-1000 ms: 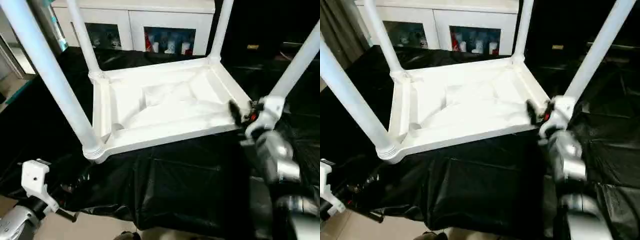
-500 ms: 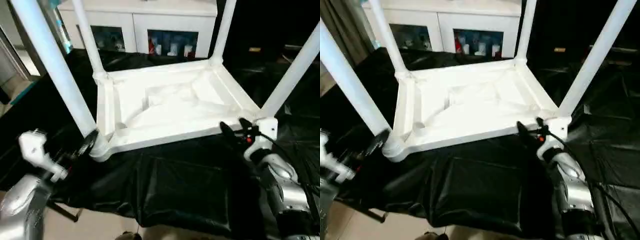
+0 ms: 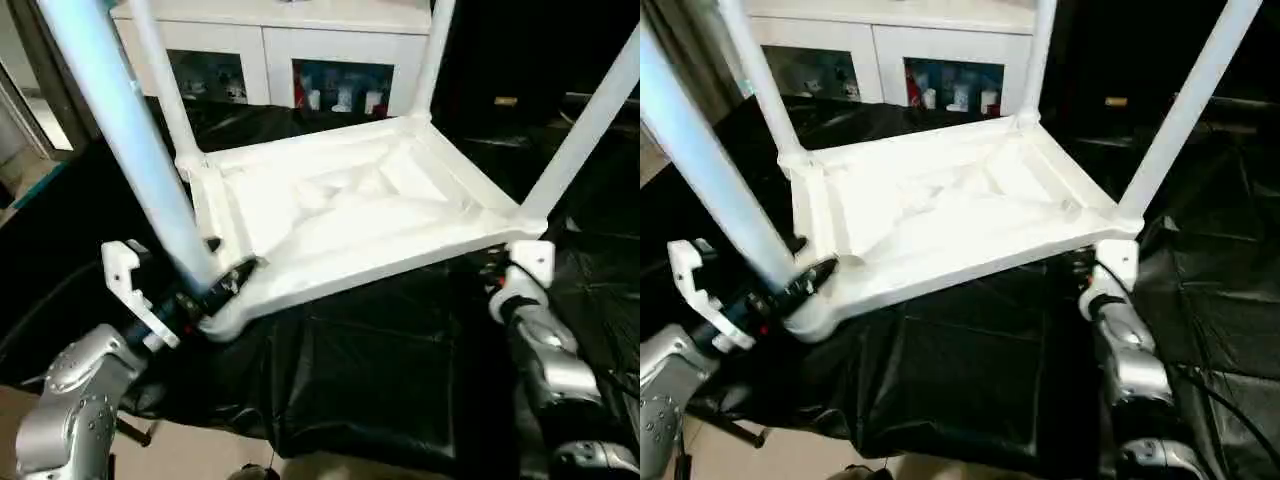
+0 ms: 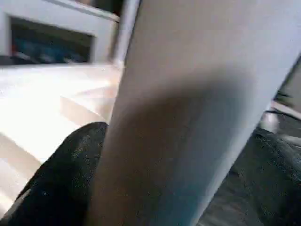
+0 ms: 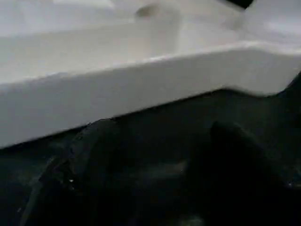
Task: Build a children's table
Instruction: Rotate table base
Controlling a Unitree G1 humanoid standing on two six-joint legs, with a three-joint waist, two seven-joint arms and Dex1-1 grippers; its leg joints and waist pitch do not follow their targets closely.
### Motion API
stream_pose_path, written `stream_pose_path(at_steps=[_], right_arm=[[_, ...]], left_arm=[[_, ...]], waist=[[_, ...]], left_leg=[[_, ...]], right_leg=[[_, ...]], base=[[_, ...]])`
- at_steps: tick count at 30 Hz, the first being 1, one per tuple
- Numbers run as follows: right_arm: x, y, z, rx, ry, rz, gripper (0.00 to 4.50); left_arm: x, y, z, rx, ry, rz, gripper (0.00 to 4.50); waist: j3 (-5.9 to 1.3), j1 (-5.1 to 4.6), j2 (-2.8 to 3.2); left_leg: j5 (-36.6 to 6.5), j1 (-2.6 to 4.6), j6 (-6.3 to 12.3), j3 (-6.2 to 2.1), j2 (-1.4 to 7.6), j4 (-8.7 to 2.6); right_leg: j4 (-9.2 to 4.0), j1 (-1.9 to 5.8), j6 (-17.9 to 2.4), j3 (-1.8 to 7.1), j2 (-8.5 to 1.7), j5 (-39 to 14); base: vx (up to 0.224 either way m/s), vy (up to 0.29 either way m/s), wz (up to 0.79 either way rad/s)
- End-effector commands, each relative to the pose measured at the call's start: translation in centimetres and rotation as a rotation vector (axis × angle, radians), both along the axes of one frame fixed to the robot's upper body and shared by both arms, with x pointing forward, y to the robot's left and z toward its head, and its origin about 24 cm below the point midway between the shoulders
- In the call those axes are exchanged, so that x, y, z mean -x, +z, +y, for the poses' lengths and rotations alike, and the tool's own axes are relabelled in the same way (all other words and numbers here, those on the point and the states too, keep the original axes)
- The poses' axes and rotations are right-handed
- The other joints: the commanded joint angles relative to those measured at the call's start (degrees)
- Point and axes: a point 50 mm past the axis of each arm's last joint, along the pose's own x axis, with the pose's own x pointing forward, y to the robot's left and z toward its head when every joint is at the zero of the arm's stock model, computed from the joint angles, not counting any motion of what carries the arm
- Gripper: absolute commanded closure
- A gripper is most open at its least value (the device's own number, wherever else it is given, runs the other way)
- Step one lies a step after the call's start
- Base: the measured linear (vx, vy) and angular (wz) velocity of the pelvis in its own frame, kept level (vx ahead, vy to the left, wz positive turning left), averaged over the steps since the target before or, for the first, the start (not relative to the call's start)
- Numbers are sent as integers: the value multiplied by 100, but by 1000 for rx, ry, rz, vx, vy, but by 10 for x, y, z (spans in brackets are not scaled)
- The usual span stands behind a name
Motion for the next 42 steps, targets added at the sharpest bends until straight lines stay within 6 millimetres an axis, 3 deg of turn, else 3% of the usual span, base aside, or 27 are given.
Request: stream_pose_path(at_steps=[1,2,3,8,12,16,21,25,28,36,39,42], right_arm=[[-4,0,6,9,29,8,86],[-12,2,20,0,103,3,86],[-13,3,22,0,112,1,86],[-24,5,53,1,268,18,86],[-27,7,68,17,349,14,86],[-30,9,87,-3,447,9,86],[-30,9,97,-25,500,8,86],[-29,7,106,-27,533,8,86],[-29,8,108,-35,544,5,86],[-23,3,116,-81,633,15,86],[-22,3,116,-57,633,10,86],[-29,7,103,-37,520,-21,86]], left_arm=[[4,0,-8,13,-76,21,4],[9,8,-21,62,-187,47,4],[10,9,-23,69,-203,49,4],[18,22,-59,90,-467,74,4],[12,25,-75,108,-532,61,4],[3,30,-98,128,-621,60,4],[-5,30,-117,125,-662,50,4],[-15,30,-146,106,-687,14,4],[-19,29,-155,100,-678,4,4],[-29,26,-183,84,-617,-29,4],[-36,23,-187,40,-554,-55,4],[-48,17,-180,-50,-458,-64,4]], waist=[[-389,-12,-42],[-395,-20,-21],[-395,-20,-21],[-372,-93,-69],[-382,-167,-74],[-400,-228,-99],[-405,-226,-90],[-411,-226,-79],[-427,-233,-80],[-438,-228,-75],[-439,-225,-79],[-445,-222,-77]], left_leg=[[-1589,181,54,-130,258,-422],[-1697,198,-36,-125,259,-414],[-1697,198,-36,-125,259,-414],[-1742,158,-69,-133,238,-428],[-1612,135,-81,-139,230,-412],[-1454,141,48,-120,223,-372],[-1371,157,152,-120,238,-361],[-1464,169,129,-124,245,-360],[-1357,136,174,-134,244,-352],[-1392,138,305,-135,262,-341],[-1442,137,301,-140,264,-342],[-1439,138,295,-148,264,-345]], right_leg=[[-386,159,-1202,175,-230,-1296],[-349,143,-1220,182,-233,-1321],[-349,143,-1220,182,-233,-1321],[-359,169,-1219,181,-209,-1329],[-350,215,-1237,188,-234,-1267],[-339,226,-1409,193,-228,-1007],[-338,232,-1530,183,-230,-968],[-369,236,-1540,184,-242,-1047],[-339,272,-1577,180,-254,-859],[-361,281,-1683,165,-253,-814],[-368,286,-1674,167,-267,-829],[-372,279,-1644,166,-273,-856]], base=[[0,0,0],[0,0,0],[0,0,0],[0,0,0],[0,0,0],[0,0,0],[0,0,0],[0,0,0],[0,0,0],[0,0,0],[0,0,0],[0,0,0]])
